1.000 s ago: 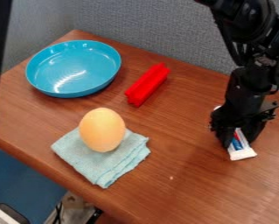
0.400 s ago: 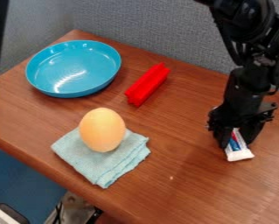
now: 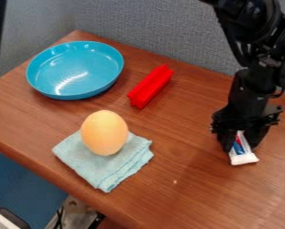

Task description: Put the toothpaste on the blue plate

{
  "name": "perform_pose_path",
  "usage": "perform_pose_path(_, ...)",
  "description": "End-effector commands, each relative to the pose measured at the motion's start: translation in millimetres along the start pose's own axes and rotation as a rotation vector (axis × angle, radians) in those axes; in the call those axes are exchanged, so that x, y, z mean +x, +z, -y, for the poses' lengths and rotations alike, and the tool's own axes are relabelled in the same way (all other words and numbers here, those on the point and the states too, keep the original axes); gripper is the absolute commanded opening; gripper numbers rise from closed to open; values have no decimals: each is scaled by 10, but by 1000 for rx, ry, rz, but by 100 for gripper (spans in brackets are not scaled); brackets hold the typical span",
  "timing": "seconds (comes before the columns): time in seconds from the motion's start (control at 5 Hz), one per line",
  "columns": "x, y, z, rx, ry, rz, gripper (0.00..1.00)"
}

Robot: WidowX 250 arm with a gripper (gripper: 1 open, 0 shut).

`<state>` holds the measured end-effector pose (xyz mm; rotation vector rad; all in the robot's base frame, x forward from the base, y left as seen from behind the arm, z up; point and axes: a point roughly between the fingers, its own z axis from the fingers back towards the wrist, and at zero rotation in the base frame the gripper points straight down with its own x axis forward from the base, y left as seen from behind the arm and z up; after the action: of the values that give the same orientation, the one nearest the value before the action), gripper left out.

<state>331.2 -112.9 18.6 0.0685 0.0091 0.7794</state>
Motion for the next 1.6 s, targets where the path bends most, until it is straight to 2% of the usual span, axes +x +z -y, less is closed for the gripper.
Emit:
perform_pose_path(0.0,97,339,25,-80,7,44,0)
perform_pose_path(1.4,118,404,-55,-65,-27,39,0)
